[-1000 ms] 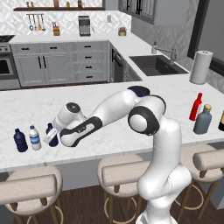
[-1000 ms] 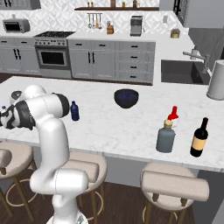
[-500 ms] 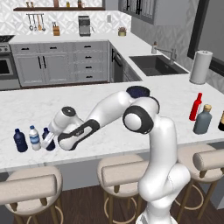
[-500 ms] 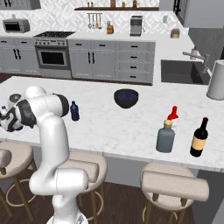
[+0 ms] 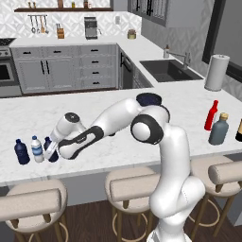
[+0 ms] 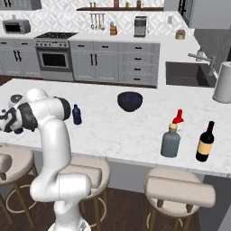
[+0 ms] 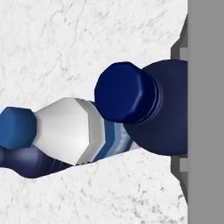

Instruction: Move the plastic bottles in the middle to the plastics group, and the glass bottles in the middle to the glass group.

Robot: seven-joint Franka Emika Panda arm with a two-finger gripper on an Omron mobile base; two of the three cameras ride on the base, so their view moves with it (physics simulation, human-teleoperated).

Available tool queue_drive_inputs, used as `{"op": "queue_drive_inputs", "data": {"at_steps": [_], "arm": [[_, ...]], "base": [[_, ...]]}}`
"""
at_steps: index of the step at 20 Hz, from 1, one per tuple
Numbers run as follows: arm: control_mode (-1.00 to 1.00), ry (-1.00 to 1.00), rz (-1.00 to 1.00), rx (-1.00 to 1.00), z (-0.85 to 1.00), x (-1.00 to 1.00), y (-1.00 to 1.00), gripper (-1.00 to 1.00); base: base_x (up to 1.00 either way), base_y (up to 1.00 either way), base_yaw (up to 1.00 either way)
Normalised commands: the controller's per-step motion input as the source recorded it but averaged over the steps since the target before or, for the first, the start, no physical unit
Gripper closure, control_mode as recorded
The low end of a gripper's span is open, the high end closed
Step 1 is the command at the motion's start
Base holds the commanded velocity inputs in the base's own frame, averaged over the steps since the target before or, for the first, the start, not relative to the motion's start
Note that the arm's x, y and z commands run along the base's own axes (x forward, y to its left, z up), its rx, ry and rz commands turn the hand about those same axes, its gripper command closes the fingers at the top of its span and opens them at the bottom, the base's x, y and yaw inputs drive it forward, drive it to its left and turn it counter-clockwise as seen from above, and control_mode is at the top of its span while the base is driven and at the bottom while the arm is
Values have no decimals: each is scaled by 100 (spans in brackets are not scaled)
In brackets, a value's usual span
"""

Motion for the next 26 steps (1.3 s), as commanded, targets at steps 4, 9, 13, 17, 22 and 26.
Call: {"op": "queue_drive_inputs", "data": {"at_steps": [4,9,13,17,22,26], "arm": [[-100,0,2,0,-12,-4,-14,-100],[-100,0,1,0,-1,-1,-12,-100],[-100,0,4,0,0,-3,-12,-100],[-100,0,2,3,2,-1,-7,-100],[-100,0,0,5,25,-2,0,-100],[-100,-1,0,9,45,-8,0,-100]], "base": [[0,0,0],[0,0,0],[0,0,0],[0,0,0],[0,0,0],[0,0,0]]}}
